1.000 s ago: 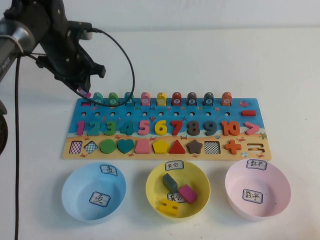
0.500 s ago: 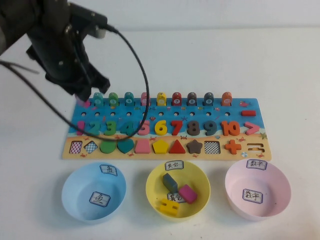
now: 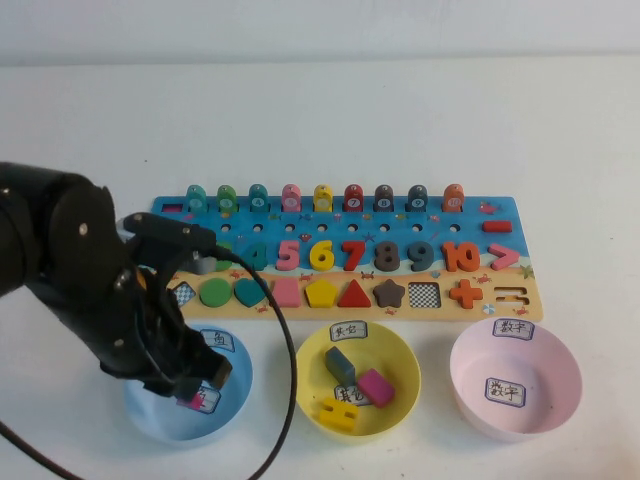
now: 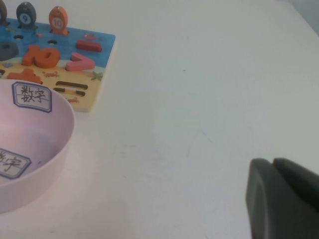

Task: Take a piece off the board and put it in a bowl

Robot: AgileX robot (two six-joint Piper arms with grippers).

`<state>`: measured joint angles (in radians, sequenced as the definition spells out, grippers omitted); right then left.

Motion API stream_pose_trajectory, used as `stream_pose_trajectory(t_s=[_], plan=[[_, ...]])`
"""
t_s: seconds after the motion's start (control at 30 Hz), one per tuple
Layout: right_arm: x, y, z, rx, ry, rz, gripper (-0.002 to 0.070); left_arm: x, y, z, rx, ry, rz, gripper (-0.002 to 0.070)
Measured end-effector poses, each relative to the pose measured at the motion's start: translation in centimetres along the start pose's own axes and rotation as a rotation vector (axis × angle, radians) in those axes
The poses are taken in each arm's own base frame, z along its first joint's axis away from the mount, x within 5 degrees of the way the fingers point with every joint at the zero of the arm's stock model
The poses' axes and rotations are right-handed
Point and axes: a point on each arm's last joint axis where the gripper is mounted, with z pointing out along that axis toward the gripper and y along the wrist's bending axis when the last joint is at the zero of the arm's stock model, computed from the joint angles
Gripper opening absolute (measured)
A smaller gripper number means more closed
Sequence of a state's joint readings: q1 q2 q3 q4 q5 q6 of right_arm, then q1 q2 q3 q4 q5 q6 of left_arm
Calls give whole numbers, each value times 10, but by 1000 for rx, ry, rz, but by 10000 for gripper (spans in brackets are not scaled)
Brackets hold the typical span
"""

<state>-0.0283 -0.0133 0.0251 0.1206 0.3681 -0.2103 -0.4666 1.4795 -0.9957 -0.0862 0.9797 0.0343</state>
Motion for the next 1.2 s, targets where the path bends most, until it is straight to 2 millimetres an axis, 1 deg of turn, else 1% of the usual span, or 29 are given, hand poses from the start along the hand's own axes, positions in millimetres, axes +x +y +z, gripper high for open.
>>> stream_pose_trajectory(t_s=[0.1,0.23,0.3,0.4,0.47,0.5,0.57,0.63,0.67,0.77,0.8,0.83,0.9,0.97,1.0,1.13,1.2], plan=[[0,0,0,0,0,0,-17,6,0,12,9,-15,-14,162],[0,0,0,0,0,0,-17,6,1,18,8,-61,-19,165],[0,0,0,0,0,0,-17,7,1,22,6,-80,-21,208],[0,0,0,0,0,0,-17,10,2,28,3,-105,-23,344],[0,0,0,0,0,0,-17,15,3,31,2,-123,-29,402],[0,0,0,0,0,0,-17,18,3,32,1,-139,-38,418],[0,0,0,0,0,0,-17,25,3,29,1,-196,-61,421],[0,0,0,0,0,0,-17,34,3,21,1,-288,-68,379],[0,0,0,0,0,0,-17,40,4,16,0,-351,-69,329],[0,0,0,0,0,0,-17,61,4,-2,-6,-549,-56,118],[0,0,0,0,0,0,-17,69,4,-10,-12,-622,-44,78],[0,0,0,0,0,0,-17,75,4,-17,-15,-684,-36,61],[0,0,0,0,0,0,-17,95,4,-34,-28,-827,-6,26],[0,0,0,0,0,0,-17,112,4,-45,-35,-913,11,13],[0,0,0,0,0,0,-17,123,4,-54,-35,-978,17,10],[0,0,0,0,0,0,-17,159,3,-72,-41,-1155,37,5],[0,0,0,0,0,0,-17,174,4,-74,-49,-1211,49,4]])
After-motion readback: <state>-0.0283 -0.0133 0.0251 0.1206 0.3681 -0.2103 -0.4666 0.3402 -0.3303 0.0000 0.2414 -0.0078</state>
